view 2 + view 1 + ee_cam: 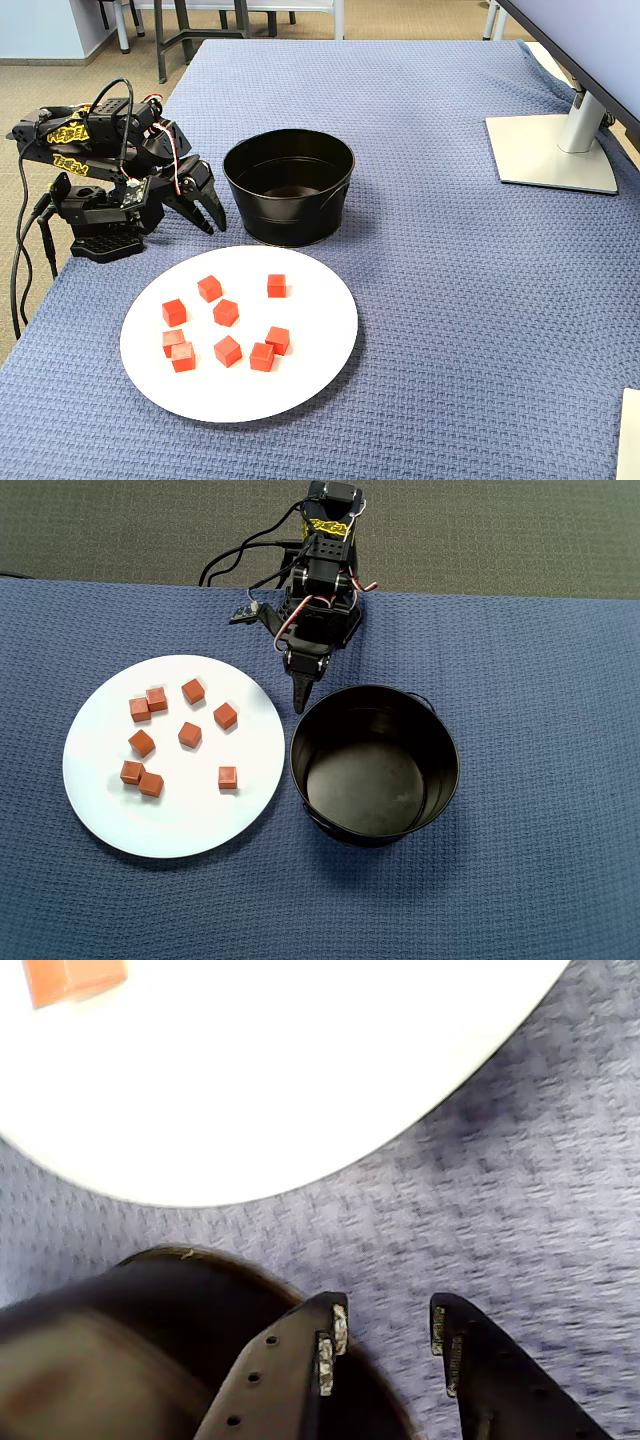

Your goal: Pick up the red cubes from the white plate and place them in the black recipient

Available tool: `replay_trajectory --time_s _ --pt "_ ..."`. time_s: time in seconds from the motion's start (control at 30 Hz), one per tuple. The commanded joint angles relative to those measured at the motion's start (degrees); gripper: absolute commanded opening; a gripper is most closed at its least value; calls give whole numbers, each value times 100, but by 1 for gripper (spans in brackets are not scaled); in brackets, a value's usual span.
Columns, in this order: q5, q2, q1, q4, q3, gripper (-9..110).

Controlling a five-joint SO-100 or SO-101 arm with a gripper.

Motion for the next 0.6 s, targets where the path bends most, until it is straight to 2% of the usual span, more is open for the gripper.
replay_trajectory --time_s 0.0,0.13,0.33,0.57 --pt "70 -185 369 316 -791 0" --pt "53 -352 773 360 -1380 0" --pt "-967 -923 1020 703 -2355 8" --pt "-1274 -3551 1854 650 -3797 10"
